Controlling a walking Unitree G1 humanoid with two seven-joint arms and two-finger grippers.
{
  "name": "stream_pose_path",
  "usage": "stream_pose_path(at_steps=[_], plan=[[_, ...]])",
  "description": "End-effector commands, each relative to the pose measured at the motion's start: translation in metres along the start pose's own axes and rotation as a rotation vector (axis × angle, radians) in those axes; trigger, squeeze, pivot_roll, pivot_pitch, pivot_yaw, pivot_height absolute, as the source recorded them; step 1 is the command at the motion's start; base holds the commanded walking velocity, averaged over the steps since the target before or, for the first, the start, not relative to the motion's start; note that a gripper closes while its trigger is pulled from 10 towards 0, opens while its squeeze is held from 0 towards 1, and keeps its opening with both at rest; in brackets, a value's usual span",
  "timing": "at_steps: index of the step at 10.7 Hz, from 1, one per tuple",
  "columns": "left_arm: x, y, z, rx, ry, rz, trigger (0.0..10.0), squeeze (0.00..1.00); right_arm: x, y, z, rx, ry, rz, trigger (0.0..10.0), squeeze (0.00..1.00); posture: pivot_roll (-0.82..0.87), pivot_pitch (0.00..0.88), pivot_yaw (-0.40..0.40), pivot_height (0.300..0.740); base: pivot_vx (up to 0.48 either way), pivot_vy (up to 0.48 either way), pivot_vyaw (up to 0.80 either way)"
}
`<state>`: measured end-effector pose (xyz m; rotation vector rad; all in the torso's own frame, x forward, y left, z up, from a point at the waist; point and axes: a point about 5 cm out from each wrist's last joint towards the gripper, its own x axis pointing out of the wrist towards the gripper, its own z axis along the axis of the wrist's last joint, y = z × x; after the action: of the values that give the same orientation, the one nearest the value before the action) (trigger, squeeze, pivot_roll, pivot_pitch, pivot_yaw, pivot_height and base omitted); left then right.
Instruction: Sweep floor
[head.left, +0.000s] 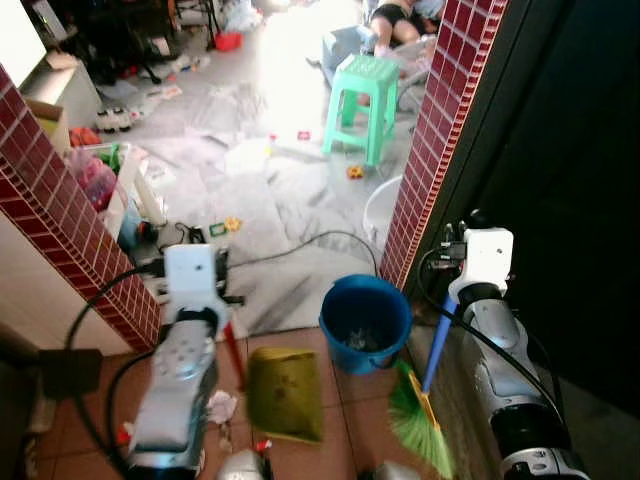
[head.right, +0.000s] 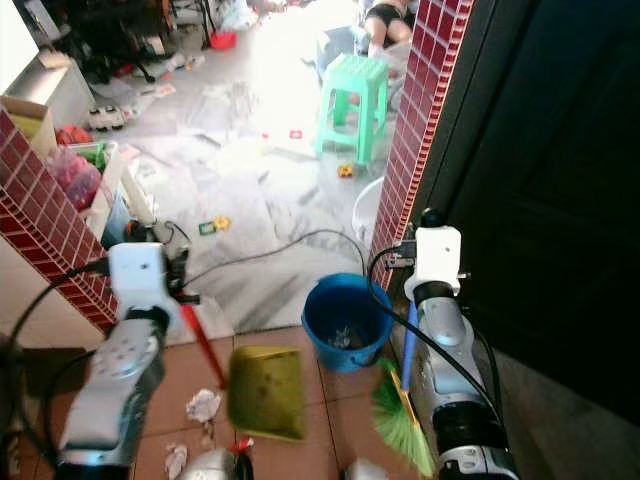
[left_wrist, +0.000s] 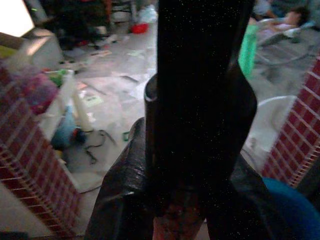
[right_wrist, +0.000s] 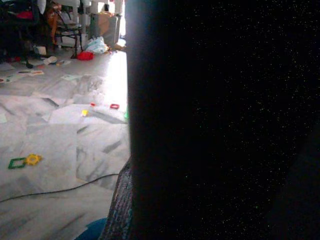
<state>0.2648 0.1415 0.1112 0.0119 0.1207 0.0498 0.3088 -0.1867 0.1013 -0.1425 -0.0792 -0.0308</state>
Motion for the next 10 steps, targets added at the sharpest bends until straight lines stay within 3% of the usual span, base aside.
stream_pose_path(at_steps=[1,10], plan=[[0.0028,-0.0012,0.0130,0.000,-0.075,-0.002,10.0,0.00,-0.0008,0.0037,0.0014,0.014,0.001,0.007,10.0,0.00,-0.08,0.000,0.040,0.740,-0.326,0.000,0.00],[0.0076,-0.0015,0.0125,0.005,-0.092,0.007,10.0,0.00,-0.0011,0.0035,0.0043,0.008,0.000,0.010,10.0,0.00,-0.08,0.000,0.046,0.740,-0.338,0.000,0.00]])
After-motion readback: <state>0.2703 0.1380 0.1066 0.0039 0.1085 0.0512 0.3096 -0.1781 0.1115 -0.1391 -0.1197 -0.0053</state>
